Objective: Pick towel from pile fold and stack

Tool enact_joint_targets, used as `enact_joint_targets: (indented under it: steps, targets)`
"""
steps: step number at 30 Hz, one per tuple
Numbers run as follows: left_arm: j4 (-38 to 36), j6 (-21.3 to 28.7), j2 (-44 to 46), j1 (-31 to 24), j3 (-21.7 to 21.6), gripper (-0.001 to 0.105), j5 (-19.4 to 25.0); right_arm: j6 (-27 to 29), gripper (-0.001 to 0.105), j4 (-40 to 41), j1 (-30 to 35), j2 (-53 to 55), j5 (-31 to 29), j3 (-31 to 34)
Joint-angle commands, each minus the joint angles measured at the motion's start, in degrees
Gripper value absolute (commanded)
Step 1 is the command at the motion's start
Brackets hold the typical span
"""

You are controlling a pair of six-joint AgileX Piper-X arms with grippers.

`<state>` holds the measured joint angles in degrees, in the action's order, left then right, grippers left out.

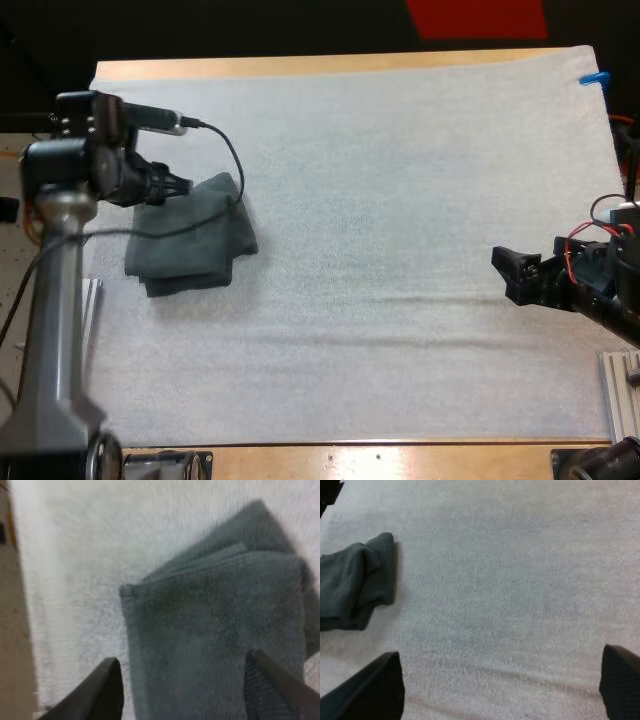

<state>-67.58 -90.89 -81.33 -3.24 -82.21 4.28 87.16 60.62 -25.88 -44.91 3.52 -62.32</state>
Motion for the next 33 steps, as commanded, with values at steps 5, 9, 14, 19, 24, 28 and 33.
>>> enact_joint_targets:
  steps: [5, 9, 14, 19, 24, 28, 33]
  targets:
    - [-2.5, -0.6, 8.6, 0.2, 1.4, 0.051, -0.4, 3.7, 0.077, -0.4, 1.3, -1.2, -1.0, 0.0]
    - [-2.2, -0.6, 16.1, 0.2, 6.0, 0.051, -2.7, 7.1, 0.077, -0.4, 5.8, -3.7, -0.7, 0.0]
    - [-0.9, -0.6, 25.1, 0.2, 13.8, 0.051, -2.9, 11.7, 0.077, -0.4, 13.8, -4.9, -0.7, 0.0]
    - [1.5, -0.6, 35.1, 0.2, 21.0, 0.051, -2.8, 13.4, 0.077, 0.3, 22.2, -3.8, -0.7, 0.0]
    - [3.1, -0.3, 42.5, 0.2, 24.3, 0.051, -2.4, 15.3, 0.077, 1.5, 24.3, -0.1, -4.5, 0.0]
    - [4.2, -0.1, 48.6, 2.0, 25.4, 0.051, -1.1, 17.4, 0.077, 2.2, 24.3, 5.6, -8.9, 0.0]
    - [4.3, 1.9, 56.8, 4.4, 26.9, 0.051, 0.9, 18.1, 0.077, 1.8, 24.3, 15.6, -8.8, 2.9]
